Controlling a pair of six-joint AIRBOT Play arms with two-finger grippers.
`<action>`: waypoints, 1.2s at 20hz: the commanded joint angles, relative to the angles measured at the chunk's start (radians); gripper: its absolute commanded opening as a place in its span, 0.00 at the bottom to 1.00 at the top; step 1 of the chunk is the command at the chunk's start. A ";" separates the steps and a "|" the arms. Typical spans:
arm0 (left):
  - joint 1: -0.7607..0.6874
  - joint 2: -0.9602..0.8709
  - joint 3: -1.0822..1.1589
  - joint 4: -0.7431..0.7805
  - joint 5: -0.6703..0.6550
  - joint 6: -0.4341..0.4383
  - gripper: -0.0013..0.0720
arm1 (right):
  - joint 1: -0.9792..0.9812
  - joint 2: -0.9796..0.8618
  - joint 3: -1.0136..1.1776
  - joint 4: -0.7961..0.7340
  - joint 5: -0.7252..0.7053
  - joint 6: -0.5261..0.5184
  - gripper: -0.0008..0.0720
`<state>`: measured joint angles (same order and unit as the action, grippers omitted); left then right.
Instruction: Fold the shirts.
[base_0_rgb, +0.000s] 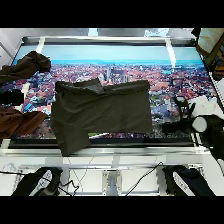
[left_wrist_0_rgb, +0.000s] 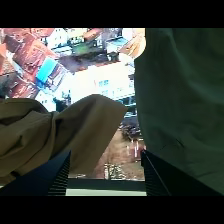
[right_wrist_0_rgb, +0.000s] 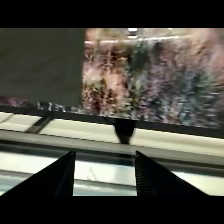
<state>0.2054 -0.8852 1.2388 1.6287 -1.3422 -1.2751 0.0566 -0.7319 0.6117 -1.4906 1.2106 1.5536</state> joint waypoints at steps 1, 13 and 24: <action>0.001 0.000 -0.017 -0.017 0.018 0.001 0.67 | -0.007 -0.072 -0.146 0.152 -0.212 0.047 0.60; 0.001 0.000 -0.017 -0.017 0.018 0.000 0.67 | -0.230 -0.488 -0.161 0.661 -0.400 -0.293 0.53; 0.001 -0.015 -0.018 -0.016 0.007 -0.016 0.46 | -0.230 -0.511 -0.161 0.709 -0.385 -0.456 0.04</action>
<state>0.2054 -0.8909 1.2217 1.6112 -1.3262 -1.2774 -0.1726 -1.2400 0.4503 -0.7685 0.8440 1.1488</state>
